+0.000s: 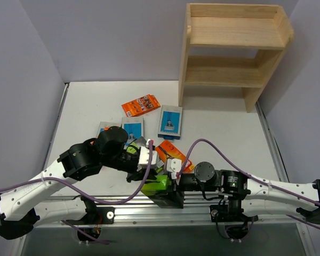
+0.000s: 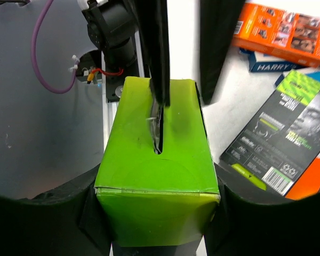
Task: Place and organize the shaving razors onto the shelf
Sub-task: Pass the shaving razor from the left arm to the right, then pass the shaving razor from the right arm to the left
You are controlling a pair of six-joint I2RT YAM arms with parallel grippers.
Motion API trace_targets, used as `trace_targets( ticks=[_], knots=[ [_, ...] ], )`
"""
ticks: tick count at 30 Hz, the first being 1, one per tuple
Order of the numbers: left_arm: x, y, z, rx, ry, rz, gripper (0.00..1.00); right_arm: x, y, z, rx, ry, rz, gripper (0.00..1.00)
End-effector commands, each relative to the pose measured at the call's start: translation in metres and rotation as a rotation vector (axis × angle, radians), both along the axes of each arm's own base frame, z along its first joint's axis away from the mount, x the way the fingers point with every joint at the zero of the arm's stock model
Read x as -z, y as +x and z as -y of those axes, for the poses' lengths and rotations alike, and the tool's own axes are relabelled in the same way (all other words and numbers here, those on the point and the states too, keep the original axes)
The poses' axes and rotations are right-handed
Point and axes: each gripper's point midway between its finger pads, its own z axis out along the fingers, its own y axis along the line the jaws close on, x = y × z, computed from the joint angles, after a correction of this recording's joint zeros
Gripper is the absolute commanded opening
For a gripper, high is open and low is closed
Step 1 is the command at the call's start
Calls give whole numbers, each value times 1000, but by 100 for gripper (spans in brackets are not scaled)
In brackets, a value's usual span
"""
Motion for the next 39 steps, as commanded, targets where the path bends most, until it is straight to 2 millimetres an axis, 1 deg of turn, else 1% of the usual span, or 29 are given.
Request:
trace_targets(
  ticks=[1, 3, 5, 6, 9, 10, 11, 12, 13, 14, 15, 16, 19, 21, 22, 24, 25, 27, 28, 29, 30, 31, 32, 33, 34, 35, 36, 37, 39],
  knots=[
    [-60, 17, 8, -86, -200, 122, 31, -14, 0, -6, 9, 54, -26, 0],
    [-57, 29, 7, -169, -191, 120, 43, -13, 2, -8, 23, 45, -41, 0],
    [-59, 42, 7, -253, -201, 119, 49, -11, 2, -9, 22, 39, -47, 0],
    [-60, 54, 5, -336, -196, 116, 57, -12, 2, -10, 23, 42, -50, 0],
    [-66, 78, -1, -505, -200, 110, 62, -14, 6, -11, 49, 51, -54, 0],
    [-71, 82, -2, -535, -219, 111, 89, -15, 9, -10, 65, 54, -54, 0],
    [-78, 84, -6, -570, -249, 102, 97, -19, 18, -8, 112, 64, -42, 0],
    [-83, 87, -11, -605, -273, 108, 97, -22, 23, -6, 147, 73, -39, 0],
    [-96, 87, -16, -617, -337, 125, 97, -27, 30, -5, 188, 88, -38, 0],
    [-102, 86, -20, -642, -379, 106, 94, -36, 39, 0, 235, 119, -33, 0],
    [-108, 90, -27, -691, -420, 100, 94, -41, 56, 7, 333, 136, -21, 0],
    [-119, 89, -35, -711, -498, 104, 94, -50, 63, 10, 377, 166, -19, 0],
    [-134, 94, -49, -789, -622, 73, 94, -77, 95, 25, 530, 262, -14, 0],
    [-137, 100, -53, -835, -658, 42, 94, -84, 114, 34, 626, 281, -11, 0],
    [-137, 104, -52, -846, -662, 37, 94, -89, 124, 38, 683, 295, -3, 0],
    [-134, 109, -48, -853, -657, 12, 94, -104, 137, 38, 754, 340, -6, 0],
    [-129, 119, -46, -871, -637, 11, 94, -110, 146, 44, 816, 362, -3, 0],
    [-121, 122, -38, -839, -621, -27, 94, -127, 157, 45, 880, 422, -15, 0],
    [-118, 139, -40, -878, -620, -31, 94, -132, 165, 50, 920, 439, -15, 0],
    [-115, 144, -38, -872, -622, -52, 94, -138, 173, 55, 968, 469, -16, 0],
    [-107, 143, -31, -834, -617, -123, 95, -145, 179, 59, 986, 497, -16, 0],
    [-106, 160, -36, -857, -640, -137, 95, -151, 183, 62, 999, 536, -31, 0],
    [-103, 165, -35, -845, -652, -173, 96, -162, 194, 74, 1036, 596, -33, 0],
    [-91, 167, -32, -837, -649, -252, 98, -167, 196, 74, 1016, 623, -43, 0],
    [-99, 165, -28, -763, -690, -264, 90, -172, 199, 76, 1012, 659, -64, 0],
    [-96, 172, -35, -779, -705, -304, 83, -178, 205, 84, 1027, 685, -64, 0],
    [-91, 174, -35, -773, -705, -321, 77, -181, 205, 83, 1006, 690, -66, 0],
    [-84, 174, -34, -756, -691, -339, 65, -187, 207, 85, 1008, 702, -64, 0],
    [-77, 177, -36, -759, -676, -345, 54, -188, 210, 89, 1027, 705, -68, 0]
  ],
)
